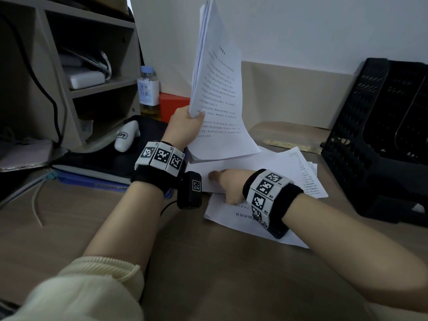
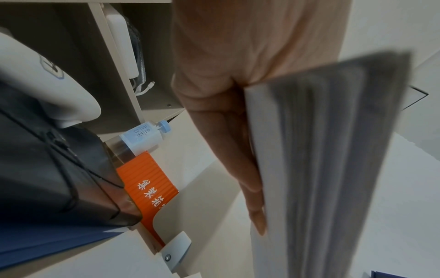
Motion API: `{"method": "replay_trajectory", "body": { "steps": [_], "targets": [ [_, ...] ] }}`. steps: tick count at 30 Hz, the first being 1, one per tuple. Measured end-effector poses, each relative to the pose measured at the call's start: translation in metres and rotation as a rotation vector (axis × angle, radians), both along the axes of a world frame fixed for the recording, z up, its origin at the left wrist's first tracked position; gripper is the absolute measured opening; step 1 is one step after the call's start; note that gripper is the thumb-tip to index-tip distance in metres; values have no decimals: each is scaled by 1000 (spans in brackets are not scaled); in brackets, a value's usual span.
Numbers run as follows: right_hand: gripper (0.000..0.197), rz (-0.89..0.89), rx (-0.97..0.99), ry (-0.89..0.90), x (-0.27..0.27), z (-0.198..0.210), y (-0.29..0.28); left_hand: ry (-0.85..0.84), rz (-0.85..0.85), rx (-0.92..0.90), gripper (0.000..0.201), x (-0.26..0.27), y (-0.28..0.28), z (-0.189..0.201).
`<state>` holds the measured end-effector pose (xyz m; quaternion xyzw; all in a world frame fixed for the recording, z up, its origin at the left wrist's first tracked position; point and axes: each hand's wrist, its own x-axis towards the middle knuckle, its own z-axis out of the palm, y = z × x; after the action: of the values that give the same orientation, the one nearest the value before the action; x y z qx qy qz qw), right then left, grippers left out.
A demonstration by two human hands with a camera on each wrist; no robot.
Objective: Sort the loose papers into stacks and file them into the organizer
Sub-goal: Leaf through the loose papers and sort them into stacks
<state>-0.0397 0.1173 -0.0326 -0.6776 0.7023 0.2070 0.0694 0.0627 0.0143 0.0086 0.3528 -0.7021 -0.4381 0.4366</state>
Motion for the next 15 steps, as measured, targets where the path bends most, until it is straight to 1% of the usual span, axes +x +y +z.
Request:
{"method": "replay_trajectory", "body": {
  "steps": [3, 5, 8, 10, 13, 15],
  "targets": [
    [51, 20, -119, 17, -2, -2, -1, 4, 2, 2, 32, 1, 0, 0],
    [41, -24, -223, 3, -6, -3, -1, 2, 3, -2, 33, 1, 0, 1],
    [28, -101, -287, 1, -11, -3, -2, 24, 9, -1, 34, 2, 0, 2],
    [24, -148, -307, 16, -15, -2, -2, 40, 19, 1, 33, 3, 0, 3],
    [25, -205, -351, 30, -23, 0, 0, 69, 31, 7, 32, 3, -1, 3],
    [27, -239, -440, 6, -28, 5, 1, 108, 48, 13, 32, 3, -2, 4]
  ]
}}
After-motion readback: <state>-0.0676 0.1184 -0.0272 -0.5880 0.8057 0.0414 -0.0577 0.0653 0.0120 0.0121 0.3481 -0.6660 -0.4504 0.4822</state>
